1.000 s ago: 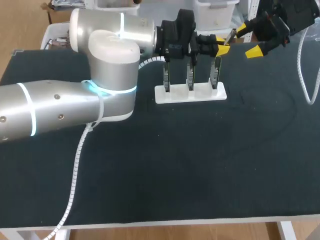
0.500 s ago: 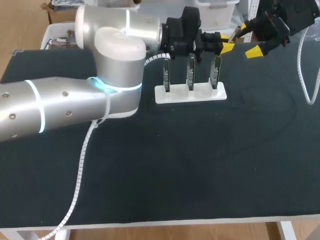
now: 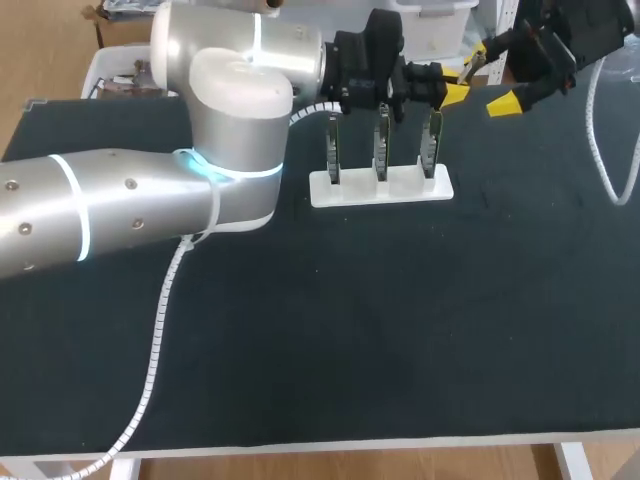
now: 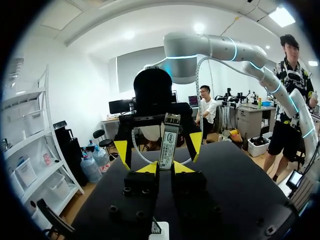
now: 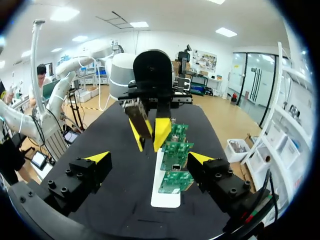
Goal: Pick up the optical module with the left hand, and insert it into the network port with the right hand.
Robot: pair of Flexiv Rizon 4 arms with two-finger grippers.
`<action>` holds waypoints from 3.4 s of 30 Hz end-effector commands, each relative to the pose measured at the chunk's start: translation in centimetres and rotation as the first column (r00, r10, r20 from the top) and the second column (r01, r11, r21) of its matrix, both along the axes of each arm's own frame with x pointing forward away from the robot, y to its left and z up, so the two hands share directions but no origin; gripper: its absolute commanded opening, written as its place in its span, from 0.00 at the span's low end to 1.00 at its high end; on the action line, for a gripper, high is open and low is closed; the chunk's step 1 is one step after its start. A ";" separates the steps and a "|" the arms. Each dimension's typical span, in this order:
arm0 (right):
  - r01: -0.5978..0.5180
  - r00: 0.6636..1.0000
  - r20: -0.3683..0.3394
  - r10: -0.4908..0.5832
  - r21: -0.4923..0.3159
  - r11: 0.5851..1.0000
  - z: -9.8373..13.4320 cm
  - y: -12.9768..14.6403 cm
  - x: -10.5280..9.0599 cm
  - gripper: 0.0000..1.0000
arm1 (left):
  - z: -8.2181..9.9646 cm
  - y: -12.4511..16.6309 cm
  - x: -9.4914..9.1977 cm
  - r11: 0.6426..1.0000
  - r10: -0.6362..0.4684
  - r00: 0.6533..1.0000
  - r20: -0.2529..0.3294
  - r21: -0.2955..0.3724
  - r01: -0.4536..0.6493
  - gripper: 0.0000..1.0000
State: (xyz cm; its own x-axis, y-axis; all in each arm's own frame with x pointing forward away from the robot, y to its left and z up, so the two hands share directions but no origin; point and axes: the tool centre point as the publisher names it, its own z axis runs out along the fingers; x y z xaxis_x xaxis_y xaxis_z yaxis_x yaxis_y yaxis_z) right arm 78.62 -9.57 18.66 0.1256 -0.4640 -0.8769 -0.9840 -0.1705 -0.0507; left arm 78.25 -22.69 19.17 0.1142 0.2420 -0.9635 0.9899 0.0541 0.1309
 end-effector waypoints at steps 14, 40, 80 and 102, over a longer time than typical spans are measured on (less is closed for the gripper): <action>-0.042 0.992 0.119 0.036 0.043 0.998 3.7 1.8 0.0 1.00 | 0.0 0.0 0.0 1.000 0.000 1.000 0.000 0.001 0.000 0.00; -0.062 0.992 0.116 0.051 0.098 0.993 3.2 3.1 0.7 1.00 | 0.0 0.0 0.0 1.000 0.000 1.000 0.000 0.001 0.000 0.00; -0.062 0.992 0.116 0.051 0.098 0.993 3.2 3.1 0.7 0.00 | 0.0 0.0 0.0 1.000 0.000 1.000 0.000 0.001 0.000 0.00; -0.062 0.992 0.116 0.051 0.098 0.993 3.2 3.1 0.7 1.00 | 0.0 0.0 0.0 1.000 0.000 1.000 0.000 0.001 0.000 0.00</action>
State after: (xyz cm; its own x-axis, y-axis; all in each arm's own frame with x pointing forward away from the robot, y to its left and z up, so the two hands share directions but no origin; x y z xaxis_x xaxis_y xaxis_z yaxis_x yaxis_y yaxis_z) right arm 79.30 -6.51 21.80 0.2500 -0.3628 -0.8977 -0.9598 -0.2151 -0.1804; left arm 78.40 -22.74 19.14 0.1144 0.2413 -0.9637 0.9902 0.0509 0.1303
